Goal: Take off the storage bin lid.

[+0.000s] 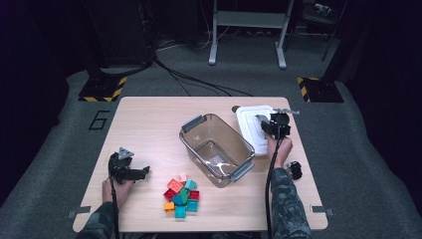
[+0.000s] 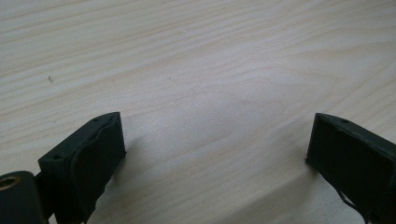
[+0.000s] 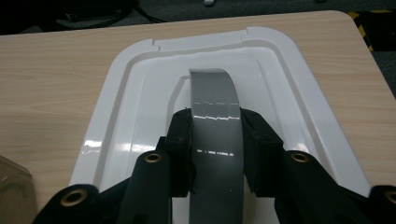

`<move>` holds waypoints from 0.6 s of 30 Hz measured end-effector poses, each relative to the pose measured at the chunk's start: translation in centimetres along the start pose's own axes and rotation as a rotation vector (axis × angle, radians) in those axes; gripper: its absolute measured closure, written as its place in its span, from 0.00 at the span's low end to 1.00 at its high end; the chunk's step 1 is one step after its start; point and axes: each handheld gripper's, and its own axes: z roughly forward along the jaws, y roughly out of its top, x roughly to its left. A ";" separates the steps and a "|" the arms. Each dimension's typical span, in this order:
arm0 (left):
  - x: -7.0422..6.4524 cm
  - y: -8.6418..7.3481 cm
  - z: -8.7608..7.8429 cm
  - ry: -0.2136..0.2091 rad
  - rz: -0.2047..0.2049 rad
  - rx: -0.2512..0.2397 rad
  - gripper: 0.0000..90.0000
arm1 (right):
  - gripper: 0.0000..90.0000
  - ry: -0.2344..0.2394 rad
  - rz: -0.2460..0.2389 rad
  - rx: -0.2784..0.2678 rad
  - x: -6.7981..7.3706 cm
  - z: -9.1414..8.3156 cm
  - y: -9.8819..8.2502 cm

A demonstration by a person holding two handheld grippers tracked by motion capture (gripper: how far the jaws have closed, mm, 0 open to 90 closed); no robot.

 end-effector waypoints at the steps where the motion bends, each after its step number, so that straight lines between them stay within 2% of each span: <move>1: 0.0 0.0 0.0 0.000 0.001 0.001 0.05 | 0.74 0.006 -0.003 -0.002 0.0 0.1 -0.1; 10: 0.0 0.0 0.0 0.001 0.000 0.000 0.05 | 0.74 -0.004 0.004 0.033 0.4 1.5 -1.1; 18: 0.0 0.0 0.0 0.001 0.000 0.000 0.05 | 0.74 -0.013 0.027 0.066 0.2 2.8 -2.7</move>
